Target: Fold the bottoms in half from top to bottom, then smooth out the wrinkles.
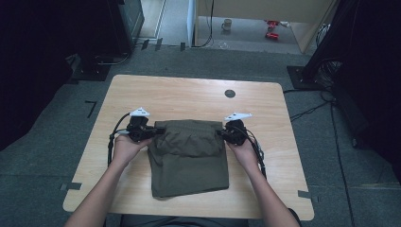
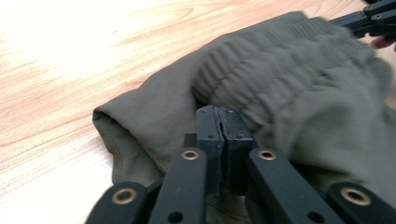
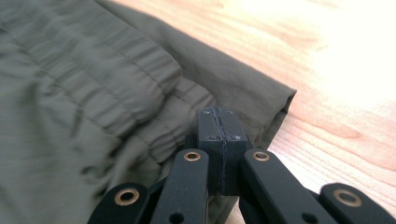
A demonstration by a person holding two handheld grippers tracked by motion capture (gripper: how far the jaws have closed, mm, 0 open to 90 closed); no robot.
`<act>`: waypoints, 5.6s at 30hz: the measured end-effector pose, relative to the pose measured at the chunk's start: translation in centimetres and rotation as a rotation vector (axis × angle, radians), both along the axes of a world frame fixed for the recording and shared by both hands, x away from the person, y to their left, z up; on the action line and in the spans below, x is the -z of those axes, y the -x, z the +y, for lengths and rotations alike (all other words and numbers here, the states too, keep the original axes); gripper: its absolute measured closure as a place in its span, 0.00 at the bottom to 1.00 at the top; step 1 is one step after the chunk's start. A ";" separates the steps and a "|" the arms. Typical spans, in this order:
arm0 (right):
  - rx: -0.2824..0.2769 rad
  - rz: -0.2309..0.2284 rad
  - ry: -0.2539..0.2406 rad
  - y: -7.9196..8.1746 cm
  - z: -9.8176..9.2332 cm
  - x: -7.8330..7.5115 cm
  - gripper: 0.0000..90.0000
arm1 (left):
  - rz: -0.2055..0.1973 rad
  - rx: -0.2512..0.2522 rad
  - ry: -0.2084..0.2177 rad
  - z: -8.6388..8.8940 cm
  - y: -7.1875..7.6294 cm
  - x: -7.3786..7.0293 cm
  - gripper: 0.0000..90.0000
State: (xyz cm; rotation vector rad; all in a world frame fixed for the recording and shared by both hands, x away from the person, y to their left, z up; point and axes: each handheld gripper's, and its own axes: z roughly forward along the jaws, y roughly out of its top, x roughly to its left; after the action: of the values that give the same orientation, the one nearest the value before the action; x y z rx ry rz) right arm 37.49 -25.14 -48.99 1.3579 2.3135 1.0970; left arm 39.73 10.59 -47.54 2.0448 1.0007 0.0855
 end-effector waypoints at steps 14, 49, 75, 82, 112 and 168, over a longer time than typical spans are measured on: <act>0.000 0.037 0.013 -1.7 0.6 1.8 1.00 | 0.060 0.011 -0.039 -1.7 -1.4 2.9 1.00; -0.100 -0.020 -0.152 3.1 -0.1 -1.7 0.96 | -0.080 0.123 -0.012 -1.9 4.3 -0.9 0.91; -0.079 0.038 -0.196 1.1 -0.4 0.4 0.94 | -0.080 0.142 -0.017 -1.8 6.6 -0.6 0.87; -0.122 0.018 -0.188 4.2 -1.2 -0.8 0.92 | -0.115 0.160 -0.013 -2.0 8.1 -1.4 0.86; -0.244 -0.013 -0.077 7.8 1.7 -0.6 0.69 | -0.026 0.159 -0.104 -2.4 9.6 1.8 0.67; -0.264 -0.081 0.003 8.9 4.7 1.5 0.68 | -0.110 0.192 -0.066 -4.9 10.0 1.9 0.73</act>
State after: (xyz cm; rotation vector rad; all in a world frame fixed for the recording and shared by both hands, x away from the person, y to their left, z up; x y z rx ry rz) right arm 28.60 -20.49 -50.47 1.0068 2.4829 1.1965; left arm 29.77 5.72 -49.46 2.1609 0.7396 0.1303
